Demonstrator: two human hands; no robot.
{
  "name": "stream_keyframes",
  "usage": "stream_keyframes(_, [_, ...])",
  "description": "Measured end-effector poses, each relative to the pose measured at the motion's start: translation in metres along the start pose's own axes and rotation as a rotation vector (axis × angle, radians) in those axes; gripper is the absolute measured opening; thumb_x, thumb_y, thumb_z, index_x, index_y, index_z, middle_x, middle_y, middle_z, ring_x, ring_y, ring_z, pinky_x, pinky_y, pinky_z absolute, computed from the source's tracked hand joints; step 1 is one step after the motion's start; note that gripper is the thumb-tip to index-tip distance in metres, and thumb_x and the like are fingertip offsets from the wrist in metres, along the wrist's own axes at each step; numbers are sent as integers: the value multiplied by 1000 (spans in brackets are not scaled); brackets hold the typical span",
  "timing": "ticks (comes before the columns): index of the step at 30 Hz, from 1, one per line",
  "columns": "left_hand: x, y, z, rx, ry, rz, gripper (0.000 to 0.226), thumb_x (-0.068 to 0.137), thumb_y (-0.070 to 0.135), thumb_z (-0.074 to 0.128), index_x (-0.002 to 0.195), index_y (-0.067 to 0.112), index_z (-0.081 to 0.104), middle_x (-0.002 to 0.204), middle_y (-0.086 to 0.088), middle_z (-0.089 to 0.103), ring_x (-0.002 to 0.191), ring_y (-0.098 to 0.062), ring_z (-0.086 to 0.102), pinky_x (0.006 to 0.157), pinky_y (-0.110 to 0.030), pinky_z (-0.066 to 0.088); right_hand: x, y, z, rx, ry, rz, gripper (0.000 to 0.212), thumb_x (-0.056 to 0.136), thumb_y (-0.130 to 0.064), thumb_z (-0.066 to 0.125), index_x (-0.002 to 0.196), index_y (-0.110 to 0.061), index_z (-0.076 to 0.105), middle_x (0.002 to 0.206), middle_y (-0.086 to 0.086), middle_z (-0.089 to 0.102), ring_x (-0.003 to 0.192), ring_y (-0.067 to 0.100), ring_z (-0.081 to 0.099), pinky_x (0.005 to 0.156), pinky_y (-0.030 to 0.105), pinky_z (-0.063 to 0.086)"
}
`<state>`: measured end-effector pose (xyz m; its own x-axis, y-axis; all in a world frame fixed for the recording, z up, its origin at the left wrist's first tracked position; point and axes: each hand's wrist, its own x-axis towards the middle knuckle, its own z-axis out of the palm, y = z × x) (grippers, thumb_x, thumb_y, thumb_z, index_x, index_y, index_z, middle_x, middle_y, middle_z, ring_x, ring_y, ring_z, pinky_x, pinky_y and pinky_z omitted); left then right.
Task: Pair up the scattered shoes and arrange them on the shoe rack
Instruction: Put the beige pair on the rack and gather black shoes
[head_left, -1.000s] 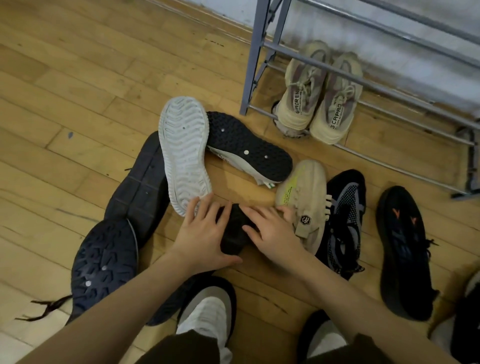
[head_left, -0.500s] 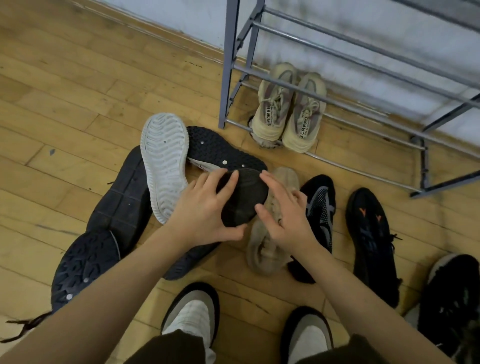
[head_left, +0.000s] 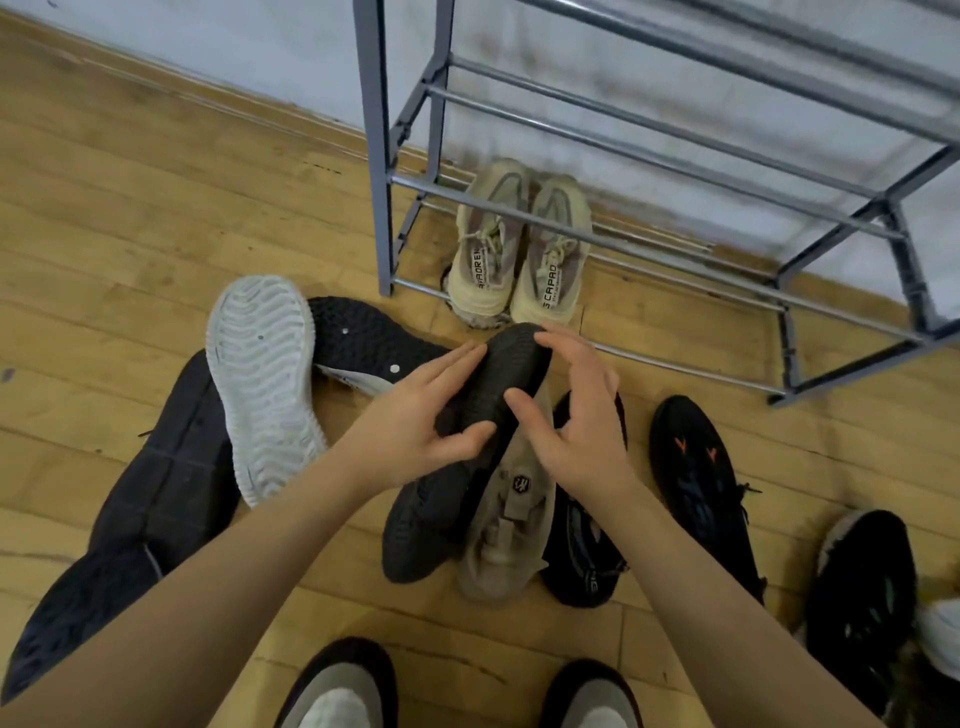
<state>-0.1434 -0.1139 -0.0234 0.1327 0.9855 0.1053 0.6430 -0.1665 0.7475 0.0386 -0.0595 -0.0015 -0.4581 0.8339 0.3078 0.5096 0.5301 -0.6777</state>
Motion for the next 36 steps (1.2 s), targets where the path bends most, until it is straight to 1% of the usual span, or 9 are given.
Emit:
stream_keyframes(3, [-3, -11, 0, 189, 177, -49, 58, 90, 51, 35, 138, 19, 40, 130, -3, 55, 116, -17, 49, 95, -23, 36, 20, 5, 17, -62, 31, 56, 43, 87, -46, 52, 122, -21, 49, 125, -2, 44, 120, 8, 39, 100, 36, 28])
stream_keyframes(6, [-4, -23, 0, 225, 236, -169, 59, 92, 49, 30, 138, 14, 41, 121, -5, 59, 106, -25, 55, 87, -36, 45, 40, 12, 36, -203, -33, 36, 47, 92, -48, 39, 131, -25, 49, 129, 2, 43, 122, 19, 42, 98, 36, 25])
stream_keyframes(11, [-5, -36, 0, 362, 92, -435, 66, 94, 56, 16, 148, 18, 14, 154, 1, 20, 137, -21, 15, 109, -37, 14, 59, 20, 59, -243, -297, 48, 45, 100, -40, 26, 144, -34, 27, 152, -8, 24, 136, 11, 23, 99, 30, 13])
stream_keyframes(14, [-14, -43, 0, 465, 11, -447, 79, 85, 65, 10, 148, 18, 16, 153, -6, 24, 136, -28, 25, 109, -40, 21, 44, 32, 65, -210, -420, 151, 48, 100, -41, 25, 146, -39, 15, 154, -10, 20, 138, 12, 22, 103, 37, 16])
stream_keyframes(17, [-25, -47, 7, 585, -31, -426, 88, 80, 74, 26, 148, 19, 18, 144, -19, 37, 124, -36, 44, 99, -46, 37, 16, 32, 75, -172, -465, 210, 54, 99, -43, 25, 147, -41, -1, 153, -7, 22, 137, 16, 25, 105, 41, 17])
stream_keyframes(24, [-40, -42, 16, 271, 52, -449, 92, 78, 71, 33, 149, 21, 4, 143, -12, 34, 124, -29, 42, 100, -42, 39, -6, 19, 92, -177, -343, 169, 60, 99, -43, 25, 149, -23, 1, 155, 4, 19, 141, 18, 20, 105, 33, 17])
stream_keyframes(30, [-41, -22, 18, 87, 256, -383, 72, 88, 37, 57, 146, 14, 22, 134, -10, 36, 108, -3, 37, 89, -9, 27, -15, 5, 77, -50, -237, 110, 58, 97, -39, 30, 148, -24, 7, 151, 6, 24, 134, 16, 26, 102, 24, 22])
stream_keyframes(34, [-40, 3, 20, 18, 298, -308, 68, 89, 43, 52, 146, 20, 22, 128, -3, 36, 105, 5, 31, 84, 2, 22, -19, 0, 48, -4, -148, 87, 56, 99, -38, 31, 149, -21, 12, 147, 8, 25, 130, 19, 36, 103, 32, 39])
stream_keyframes(36, [-33, 21, 22, 3, 271, -237, 69, 90, 42, 51, 147, 23, 17, 122, 1, 34, 102, 5, 31, 84, 5, 22, -24, 1, 26, -15, -113, 104, 55, 100, -33, 34, 149, -21, 12, 148, 7, 24, 126, 14, 38, 99, 23, 40])
